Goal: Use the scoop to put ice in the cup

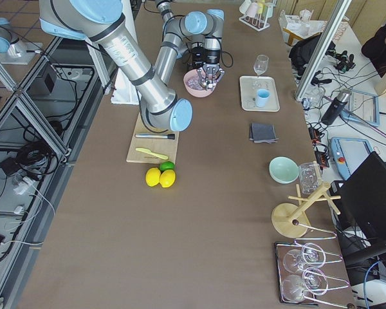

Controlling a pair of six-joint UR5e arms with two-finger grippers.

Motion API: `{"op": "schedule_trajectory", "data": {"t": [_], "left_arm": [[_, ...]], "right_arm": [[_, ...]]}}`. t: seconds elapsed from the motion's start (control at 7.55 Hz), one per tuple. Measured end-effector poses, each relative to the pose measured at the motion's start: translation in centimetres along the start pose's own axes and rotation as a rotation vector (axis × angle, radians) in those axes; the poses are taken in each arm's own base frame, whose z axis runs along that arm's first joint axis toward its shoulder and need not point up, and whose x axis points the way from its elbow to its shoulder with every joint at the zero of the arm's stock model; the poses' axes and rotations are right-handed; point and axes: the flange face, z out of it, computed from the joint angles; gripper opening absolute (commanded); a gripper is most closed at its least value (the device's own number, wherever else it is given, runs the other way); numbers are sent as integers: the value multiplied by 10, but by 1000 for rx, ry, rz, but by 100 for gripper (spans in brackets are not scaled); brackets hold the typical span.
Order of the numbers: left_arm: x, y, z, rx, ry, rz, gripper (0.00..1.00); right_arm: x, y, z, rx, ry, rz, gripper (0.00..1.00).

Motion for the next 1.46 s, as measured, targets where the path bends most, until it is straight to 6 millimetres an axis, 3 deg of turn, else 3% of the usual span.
{"op": "schedule_trajectory", "data": {"t": [0.4, 1.06, 1.46], "left_arm": [[3, 0, 2, 0, 5, 3, 98], [3, -1, 2, 2, 6, 3, 98], [3, -2, 1, 6, 5, 3, 98]], "right_arm": [[1, -7, 8, -65, -28, 4, 0], [13, -53, -1, -122, -67, -13, 0], [11, -57, 1, -194, -89, -15, 0]]}}
